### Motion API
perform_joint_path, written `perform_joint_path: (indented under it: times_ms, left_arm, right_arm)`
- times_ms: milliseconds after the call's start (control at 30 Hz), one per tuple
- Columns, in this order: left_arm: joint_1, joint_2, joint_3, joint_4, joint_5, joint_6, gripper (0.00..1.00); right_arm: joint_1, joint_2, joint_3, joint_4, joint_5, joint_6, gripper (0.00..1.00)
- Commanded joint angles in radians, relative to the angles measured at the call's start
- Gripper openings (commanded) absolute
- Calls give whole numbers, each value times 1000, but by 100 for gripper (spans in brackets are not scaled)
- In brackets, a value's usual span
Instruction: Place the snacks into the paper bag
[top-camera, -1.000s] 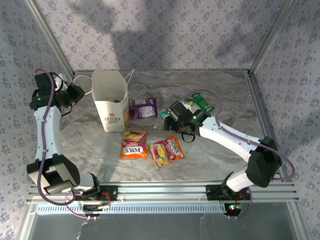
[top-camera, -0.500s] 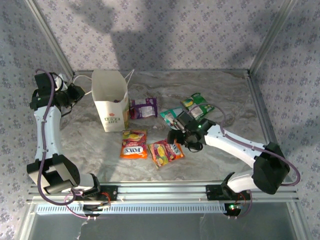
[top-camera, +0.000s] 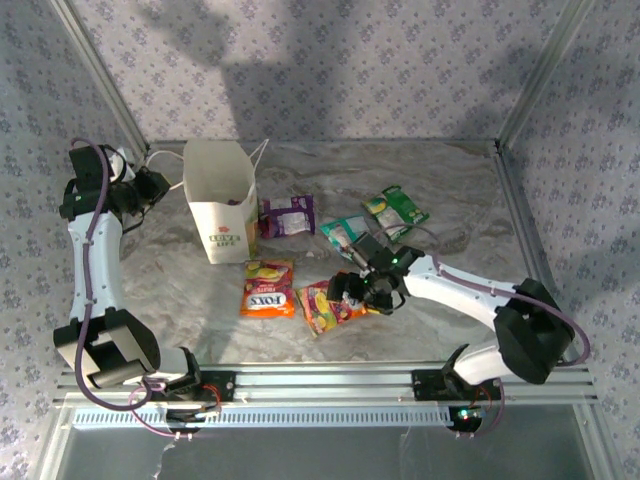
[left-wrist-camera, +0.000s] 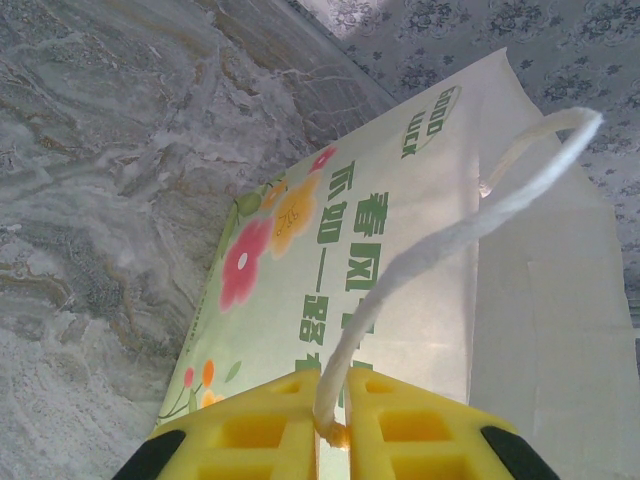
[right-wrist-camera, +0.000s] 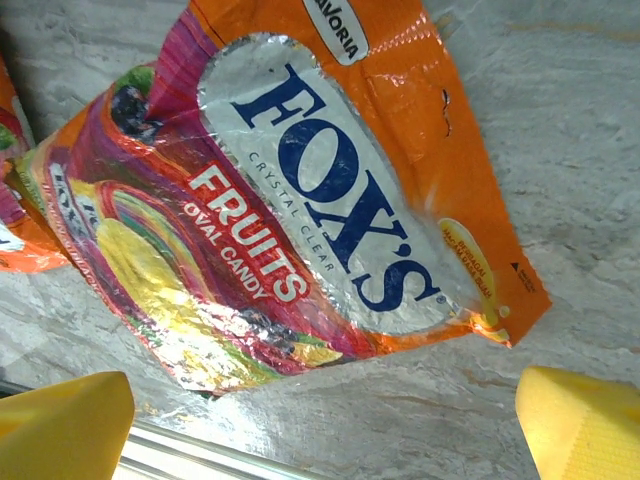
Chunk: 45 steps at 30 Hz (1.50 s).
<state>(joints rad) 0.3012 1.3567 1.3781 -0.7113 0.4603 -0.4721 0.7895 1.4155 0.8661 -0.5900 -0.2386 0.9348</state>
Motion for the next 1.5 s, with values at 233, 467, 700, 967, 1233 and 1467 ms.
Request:
perform_joint_path:
  times_ms: [233,467,700,967,1233,1467]
  left_arm:
    - [4,-19,20,-29,10,23,16]
    - [5,-23,15,-37,7,30,16]
    - [5,-19,13,-32,5,29,16]
    - [5,-22,19,-38,15,30,16]
    - [4,-30,38,-64,14,44,16]
    - [5,-45,32,-74,15,43,16]
  right_arm:
    - [-18,77,-34,40,-59,48,100]
    - [-18,71,-26,-19,-32,51,100]
    - [-10,-12,-62,-59,4,75,100]
    - [-21,71,-53,45,-66,65,100]
    - [-19,126,-49,147,-114,114,100]
    - [-45,141,-92,254,-102,204,95]
